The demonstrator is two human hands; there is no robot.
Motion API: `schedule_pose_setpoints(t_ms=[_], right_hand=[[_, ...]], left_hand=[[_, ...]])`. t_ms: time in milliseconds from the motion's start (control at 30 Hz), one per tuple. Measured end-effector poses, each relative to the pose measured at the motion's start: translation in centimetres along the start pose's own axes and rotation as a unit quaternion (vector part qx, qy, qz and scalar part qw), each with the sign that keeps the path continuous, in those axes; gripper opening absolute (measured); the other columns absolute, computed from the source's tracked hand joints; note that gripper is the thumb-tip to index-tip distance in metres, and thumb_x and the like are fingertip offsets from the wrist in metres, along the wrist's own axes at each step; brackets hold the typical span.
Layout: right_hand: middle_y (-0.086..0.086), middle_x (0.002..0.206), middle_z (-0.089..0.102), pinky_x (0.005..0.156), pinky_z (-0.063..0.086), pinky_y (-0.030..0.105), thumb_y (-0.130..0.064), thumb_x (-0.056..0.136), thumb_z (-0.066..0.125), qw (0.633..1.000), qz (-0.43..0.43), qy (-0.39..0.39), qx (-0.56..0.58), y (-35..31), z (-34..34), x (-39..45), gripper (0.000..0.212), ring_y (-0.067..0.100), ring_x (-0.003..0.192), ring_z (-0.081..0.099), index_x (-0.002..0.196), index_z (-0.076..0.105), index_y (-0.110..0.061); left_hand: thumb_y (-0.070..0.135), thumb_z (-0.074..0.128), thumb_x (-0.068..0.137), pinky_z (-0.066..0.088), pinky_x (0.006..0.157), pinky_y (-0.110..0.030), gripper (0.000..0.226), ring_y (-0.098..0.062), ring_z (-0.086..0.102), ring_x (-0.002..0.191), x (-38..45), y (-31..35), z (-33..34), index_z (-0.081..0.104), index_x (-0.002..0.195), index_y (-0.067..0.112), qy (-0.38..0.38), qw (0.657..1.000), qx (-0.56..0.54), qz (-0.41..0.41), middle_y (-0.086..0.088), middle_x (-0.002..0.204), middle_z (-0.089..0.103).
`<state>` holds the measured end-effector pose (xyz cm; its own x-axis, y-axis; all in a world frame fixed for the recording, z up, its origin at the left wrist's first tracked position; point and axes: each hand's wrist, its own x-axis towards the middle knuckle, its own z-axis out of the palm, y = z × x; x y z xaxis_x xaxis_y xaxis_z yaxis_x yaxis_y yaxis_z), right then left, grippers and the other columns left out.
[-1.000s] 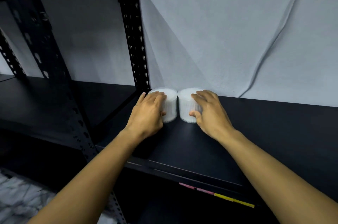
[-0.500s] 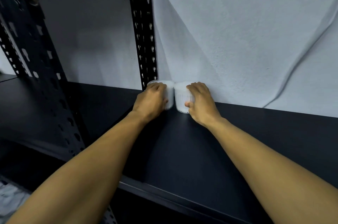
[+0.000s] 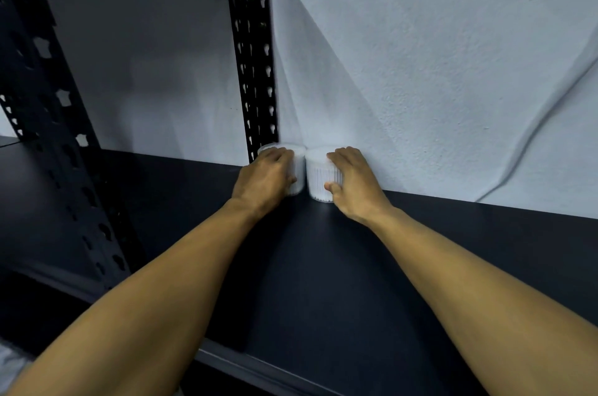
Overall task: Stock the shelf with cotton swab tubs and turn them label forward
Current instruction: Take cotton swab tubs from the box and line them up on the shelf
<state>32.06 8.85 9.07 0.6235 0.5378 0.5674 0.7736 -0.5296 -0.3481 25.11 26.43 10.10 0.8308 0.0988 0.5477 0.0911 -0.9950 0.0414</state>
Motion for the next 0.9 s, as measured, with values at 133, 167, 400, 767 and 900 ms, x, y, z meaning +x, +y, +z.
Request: schedule_pose_setpoints(t_ms=[133,167,400,767,900], right_hand=[[0.011,0.146,0.035,0.111,0.013,0.022,-0.013,0.087,0.064,1.000,-0.008,-0.005,-0.001,0.1,-0.2,0.1,0.058,0.023,0.137,0.025,0.139,0.040,-0.004],[0.012,0.144,0.037,0.110,0.013,0.019,-0.012,0.087,0.064,1.000,-0.011,-0.004,0.001,0.1,-0.2,0.0,0.058,0.023,0.136,0.027,0.139,0.041,-0.004],[0.010,0.141,0.039,0.108,0.013,0.018,-0.014,0.086,0.065,1.000,-0.016,-0.006,0.001,0.3,-0.3,0.1,0.058,0.022,0.133,0.028,0.138,0.041,-0.003],[0.004,0.155,0.021,0.115,0.011,0.029,-0.022,0.092,0.058,0.998,0.019,-0.044,-0.043,-0.3,-0.9,-0.2,0.064,0.019,0.146,0.005,0.146,0.025,-0.010],[0.005,0.160,0.005,0.116,0.004,0.030,-0.026,0.094,0.055,0.997,0.021,-0.052,-0.055,-0.6,-1.5,-0.5,0.074,0.017,0.146,-0.005,0.150,0.010,-0.011]], left_hand=[[0.028,0.064,0.089,0.052,0.078,-0.047,0.034,-0.025,0.047,0.119,0.4,0.0,0.3,0.054,0.116,0.011,0.004,1.000,0.008,0.004,-0.006,0.124,0.057],[0.028,0.065,0.089,0.052,0.077,-0.047,0.034,-0.025,0.047,0.119,0.5,0.0,0.3,0.054,0.115,0.010,0.004,1.000,0.009,0.004,-0.007,0.123,0.057],[0.028,0.065,0.088,0.053,0.077,-0.046,0.031,-0.026,0.046,0.119,0.7,0.2,0.7,0.053,0.111,0.010,0.007,1.000,0.015,0.006,-0.007,0.122,0.058],[0.037,0.061,0.090,0.050,0.079,-0.046,0.048,-0.022,0.034,0.133,0.6,0.9,-0.2,0.044,0.128,0.012,-0.033,0.996,0.077,-0.008,-0.003,0.138,0.048],[0.041,0.061,0.088,0.049,0.084,-0.048,0.064,-0.022,0.028,0.137,-0.5,1.7,-1.7,0.036,0.138,0.012,-0.027,0.997,0.066,-0.026,-0.004,0.146,0.039]])
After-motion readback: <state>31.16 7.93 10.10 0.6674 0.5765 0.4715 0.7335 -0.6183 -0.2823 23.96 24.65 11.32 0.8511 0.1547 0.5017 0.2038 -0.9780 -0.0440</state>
